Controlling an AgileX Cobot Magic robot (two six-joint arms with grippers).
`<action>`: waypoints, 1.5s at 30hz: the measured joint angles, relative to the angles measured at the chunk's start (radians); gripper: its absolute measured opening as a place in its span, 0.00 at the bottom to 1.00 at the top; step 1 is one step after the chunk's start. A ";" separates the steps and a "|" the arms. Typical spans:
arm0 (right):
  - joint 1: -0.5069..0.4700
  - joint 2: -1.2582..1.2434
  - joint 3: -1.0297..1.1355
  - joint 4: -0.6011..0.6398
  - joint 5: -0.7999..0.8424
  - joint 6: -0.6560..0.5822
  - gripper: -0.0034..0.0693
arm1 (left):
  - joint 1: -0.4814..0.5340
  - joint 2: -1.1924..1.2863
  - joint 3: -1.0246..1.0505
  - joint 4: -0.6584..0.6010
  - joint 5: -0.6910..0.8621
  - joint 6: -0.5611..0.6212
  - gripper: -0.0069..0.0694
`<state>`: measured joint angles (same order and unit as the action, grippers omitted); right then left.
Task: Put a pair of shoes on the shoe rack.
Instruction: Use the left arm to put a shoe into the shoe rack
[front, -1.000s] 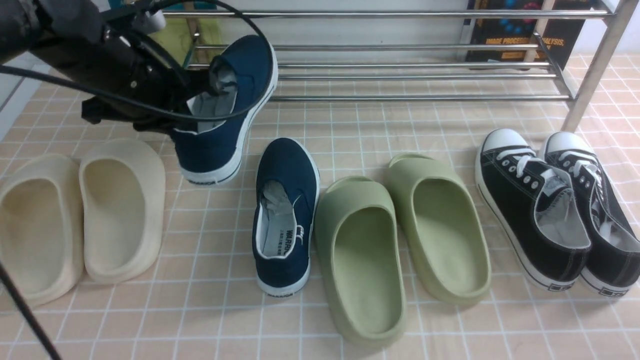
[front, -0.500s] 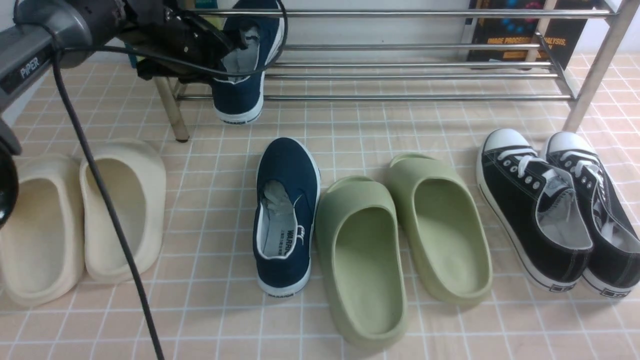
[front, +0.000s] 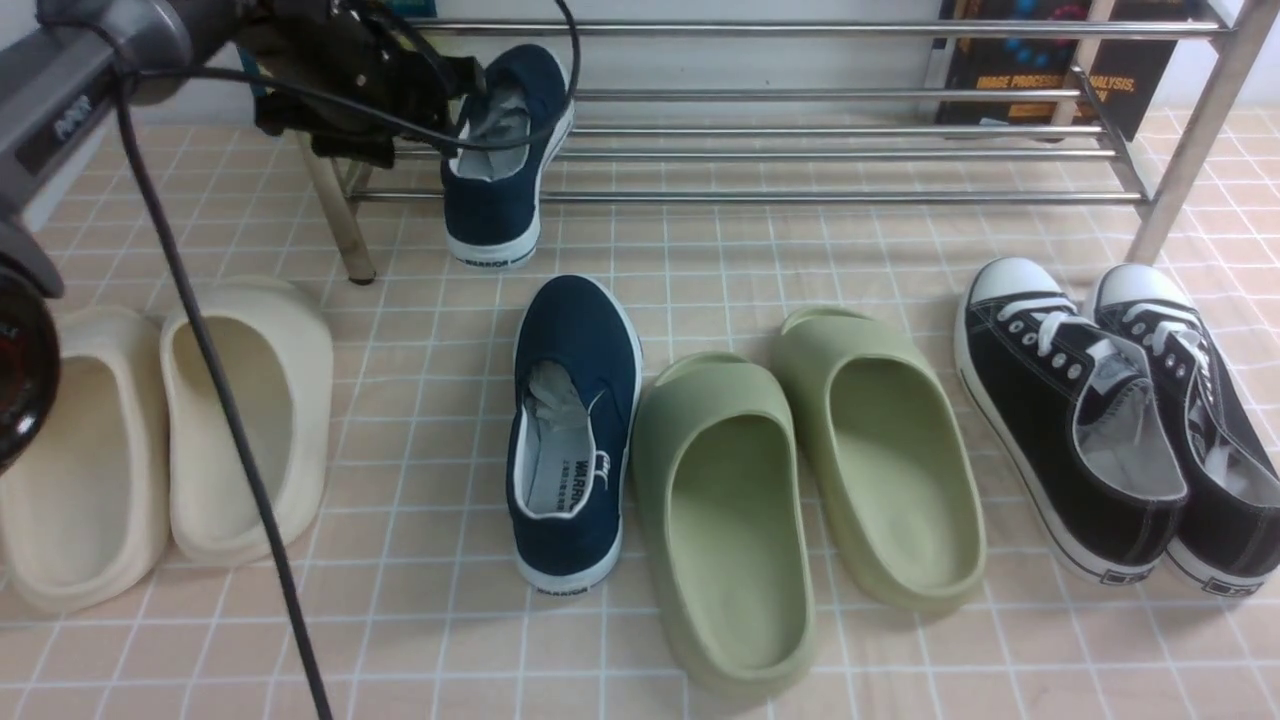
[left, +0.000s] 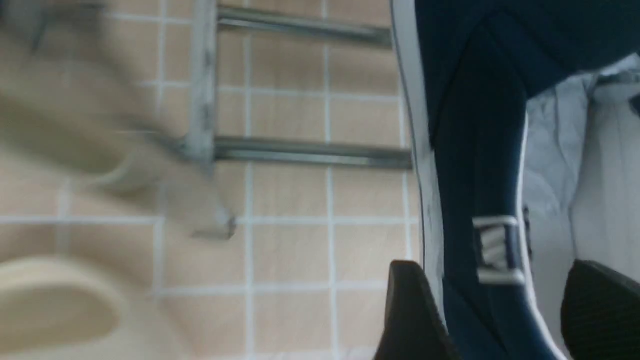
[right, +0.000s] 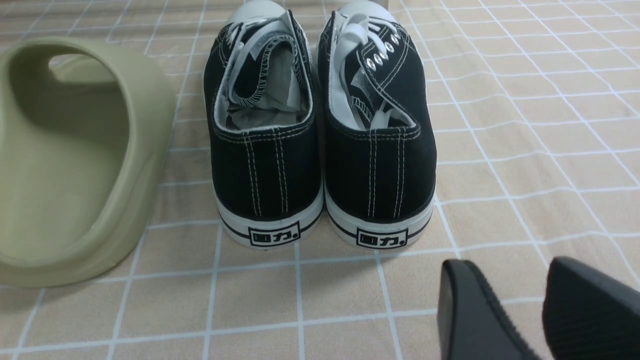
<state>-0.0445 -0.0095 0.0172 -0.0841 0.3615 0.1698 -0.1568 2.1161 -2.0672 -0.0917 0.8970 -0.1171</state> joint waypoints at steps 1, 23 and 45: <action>0.000 0.000 0.000 0.000 0.000 0.000 0.38 | 0.000 -0.045 -0.001 0.026 0.059 0.027 0.63; 0.000 0.000 0.000 0.000 0.000 0.000 0.38 | 0.000 -0.046 0.273 -0.209 -0.046 0.225 0.09; 0.000 0.000 0.000 0.000 0.000 0.001 0.38 | 0.000 0.046 -0.108 -0.182 0.025 0.155 0.10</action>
<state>-0.0445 -0.0095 0.0172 -0.0841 0.3615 0.1709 -0.1568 2.1619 -2.1751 -0.2737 0.9223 0.0380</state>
